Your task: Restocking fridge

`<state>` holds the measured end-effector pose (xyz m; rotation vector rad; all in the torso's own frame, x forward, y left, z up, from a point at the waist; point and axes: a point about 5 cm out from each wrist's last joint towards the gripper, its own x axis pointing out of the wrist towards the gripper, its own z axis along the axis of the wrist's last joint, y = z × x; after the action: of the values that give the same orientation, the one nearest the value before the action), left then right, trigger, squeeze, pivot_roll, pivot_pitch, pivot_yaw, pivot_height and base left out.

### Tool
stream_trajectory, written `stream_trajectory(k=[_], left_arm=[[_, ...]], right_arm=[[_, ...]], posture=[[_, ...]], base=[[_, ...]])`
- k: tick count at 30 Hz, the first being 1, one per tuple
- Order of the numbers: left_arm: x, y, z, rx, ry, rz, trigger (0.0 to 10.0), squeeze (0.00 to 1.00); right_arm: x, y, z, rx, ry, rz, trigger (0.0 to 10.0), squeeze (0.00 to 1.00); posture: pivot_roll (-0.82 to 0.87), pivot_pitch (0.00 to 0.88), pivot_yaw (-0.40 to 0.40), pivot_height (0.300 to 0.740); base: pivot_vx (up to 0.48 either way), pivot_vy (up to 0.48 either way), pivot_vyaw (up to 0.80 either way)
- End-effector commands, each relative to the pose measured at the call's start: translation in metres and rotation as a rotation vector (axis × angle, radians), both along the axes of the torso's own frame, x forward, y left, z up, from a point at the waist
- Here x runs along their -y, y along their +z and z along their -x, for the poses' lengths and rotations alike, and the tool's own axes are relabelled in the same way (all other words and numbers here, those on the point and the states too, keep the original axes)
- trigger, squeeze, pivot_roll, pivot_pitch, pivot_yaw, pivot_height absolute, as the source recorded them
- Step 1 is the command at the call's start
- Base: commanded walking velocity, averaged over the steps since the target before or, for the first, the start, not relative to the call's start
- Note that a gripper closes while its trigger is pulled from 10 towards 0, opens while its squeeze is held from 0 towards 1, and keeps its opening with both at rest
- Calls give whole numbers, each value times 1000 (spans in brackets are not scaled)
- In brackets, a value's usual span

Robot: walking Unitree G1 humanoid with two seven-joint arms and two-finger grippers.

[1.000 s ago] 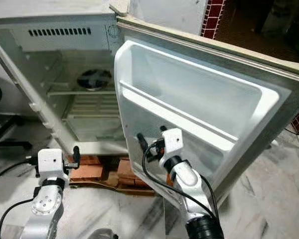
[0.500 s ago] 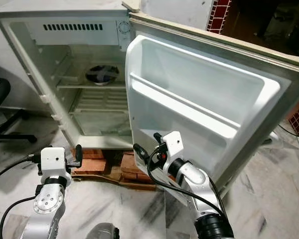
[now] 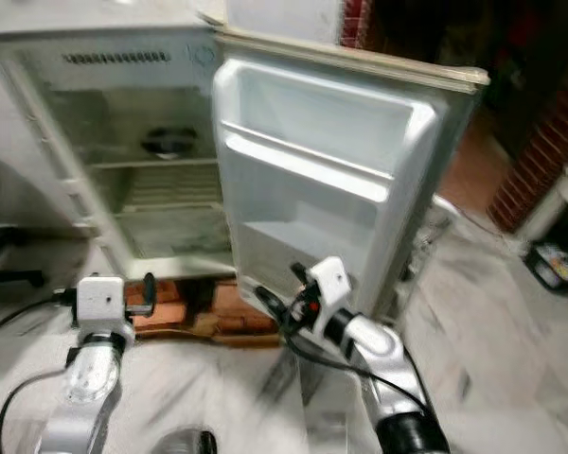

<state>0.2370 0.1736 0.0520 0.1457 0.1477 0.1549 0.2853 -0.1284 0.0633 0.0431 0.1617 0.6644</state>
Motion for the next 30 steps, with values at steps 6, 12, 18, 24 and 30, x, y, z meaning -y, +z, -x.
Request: stream_trajectory(k=[6,12,18,24,30], left_arm=[[-4,0,-1,-11,10,-12,10000,0],[-4,0,-1,-8,-4,-4,10000,0],[-6,1,-2,-4,-15,-1,10000,0],[-4,-1,-2,-12,-21,3,10000,0],[-3,-1,-3,-14,-20,6,10000,0]], right_arm=[[23,15,-15,132,-287,24,10000,0],[27,19,-19,183,-426,62,10000,0],[27,22,-21,200,-475,50,10000,0],[26,21,-22,200,-475,52,10000,0],[26,22,-23,203,-472,48,10000,0]], posture=[[2,11,43,740],[0,9,43,740],[-4,10,42,740],[-5,8,40,740],[-5,7,38,740]], base=[[0,0,0],[0,0,0],[0,-51,0],[0,-331,0],[0,-359,0]])
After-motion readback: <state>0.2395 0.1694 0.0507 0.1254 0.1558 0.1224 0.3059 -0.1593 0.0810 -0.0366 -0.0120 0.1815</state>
